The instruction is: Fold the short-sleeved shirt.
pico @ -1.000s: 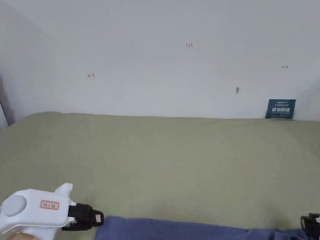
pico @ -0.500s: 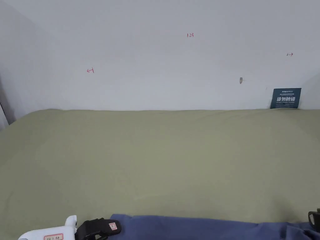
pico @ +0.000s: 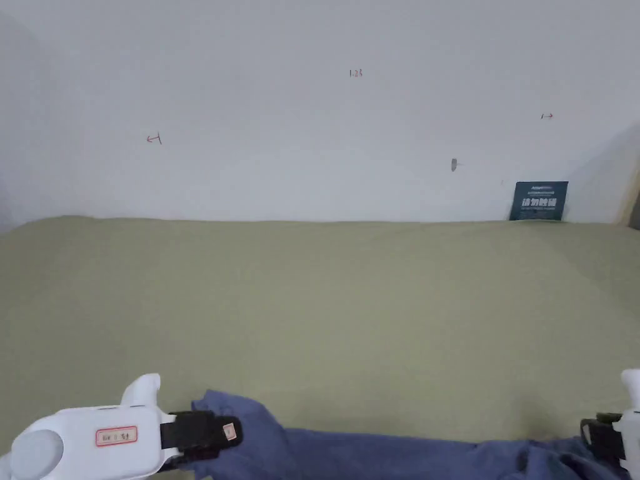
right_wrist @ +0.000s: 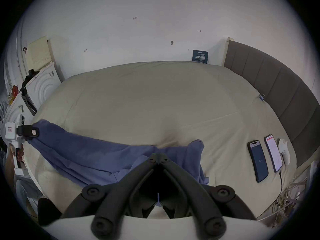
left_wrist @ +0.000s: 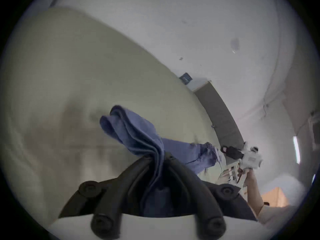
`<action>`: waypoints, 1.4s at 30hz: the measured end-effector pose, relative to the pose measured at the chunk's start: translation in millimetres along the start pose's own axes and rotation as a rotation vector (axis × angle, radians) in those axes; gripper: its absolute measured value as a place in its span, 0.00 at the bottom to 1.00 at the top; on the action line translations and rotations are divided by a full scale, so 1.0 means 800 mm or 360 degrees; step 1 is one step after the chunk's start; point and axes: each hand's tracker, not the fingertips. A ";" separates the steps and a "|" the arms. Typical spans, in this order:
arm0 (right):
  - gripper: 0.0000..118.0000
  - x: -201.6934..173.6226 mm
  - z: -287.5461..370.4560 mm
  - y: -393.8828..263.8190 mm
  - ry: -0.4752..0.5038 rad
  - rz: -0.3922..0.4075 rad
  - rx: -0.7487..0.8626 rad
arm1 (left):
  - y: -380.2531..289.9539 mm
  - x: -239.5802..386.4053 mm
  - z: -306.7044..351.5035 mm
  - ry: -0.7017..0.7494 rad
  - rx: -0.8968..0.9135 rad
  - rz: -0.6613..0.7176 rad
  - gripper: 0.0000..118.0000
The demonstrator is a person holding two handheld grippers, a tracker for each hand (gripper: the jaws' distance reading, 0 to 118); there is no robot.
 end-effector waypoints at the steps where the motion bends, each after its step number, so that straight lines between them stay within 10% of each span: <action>1: 0.00 0.001 0.001 0.000 0.0009 -0.0015 0.0008 | 0.001 0.022 -0.010 -0.0029 0.0001 -0.0065 0.07; 12: 0.00 0.019 0.000 -0.012 0.0024 -0.0030 0.0014 | -0.067 0.143 -0.201 -0.0123 -0.0335 -0.0184 0.10; 13: 0.00 0.022 -0.001 -0.013 0.0019 -0.0037 0.0013 | -0.071 0.143 -0.213 -0.0116 -0.0321 -0.0192 0.20; 15: 0.00 0.026 -0.004 -0.016 0.0019 -0.0051 0.0008 | -0.078 0.140 -0.226 -0.0050 -0.0367 -0.0133 0.78; 17: 0.00 0.031 -0.007 -0.019 0.0019 -0.0061 -0.0003 | -0.081 0.131 -0.224 -0.0041 -0.0368 -0.0019 0.83; 21: 0.00 0.035 -0.011 -0.024 0.0018 -0.0067 -0.0025 | -0.072 0.108 -0.188 -0.0205 -0.0156 0.0153 0.76; 25: 0.00 0.032 -0.010 -0.027 0.0027 -0.0055 -0.0034 | -0.064 0.092 -0.178 -0.0114 -0.0015 0.0155 0.01; 42: 0.00 0.020 0.000 -0.022 0.0042 0.0060 0.0005 | -0.143 0.092 -0.308 -0.0297 -0.0470 0.0347 0.00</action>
